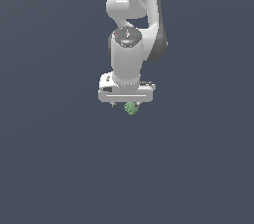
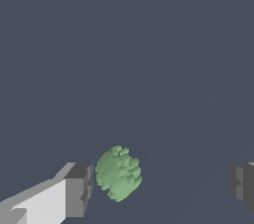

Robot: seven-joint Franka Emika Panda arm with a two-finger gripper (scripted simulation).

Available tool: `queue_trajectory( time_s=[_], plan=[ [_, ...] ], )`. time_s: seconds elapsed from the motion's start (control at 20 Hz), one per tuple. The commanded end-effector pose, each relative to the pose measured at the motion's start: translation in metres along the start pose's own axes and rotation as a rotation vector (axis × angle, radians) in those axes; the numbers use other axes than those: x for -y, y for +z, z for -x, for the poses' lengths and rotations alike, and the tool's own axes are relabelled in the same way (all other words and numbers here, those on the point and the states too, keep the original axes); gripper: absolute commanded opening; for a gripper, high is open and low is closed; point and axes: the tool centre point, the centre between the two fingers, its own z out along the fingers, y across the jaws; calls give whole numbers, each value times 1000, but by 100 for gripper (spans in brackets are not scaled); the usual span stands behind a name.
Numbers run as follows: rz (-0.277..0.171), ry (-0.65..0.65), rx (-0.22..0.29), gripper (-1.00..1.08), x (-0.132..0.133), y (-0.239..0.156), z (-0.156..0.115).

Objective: Pick up the object and move it to a goal position.

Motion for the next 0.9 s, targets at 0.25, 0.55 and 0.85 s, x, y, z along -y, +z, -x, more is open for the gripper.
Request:
queue_trajectory(
  time_s=[0.25, 0.55, 0.85],
  plan=[
    [14, 20, -3, 100, -19, -4, -2],
    [26, 50, -6, 100, -36, -9, -5],
    [23, 18, -6, 100, -32, -5, -2]
  ],
)
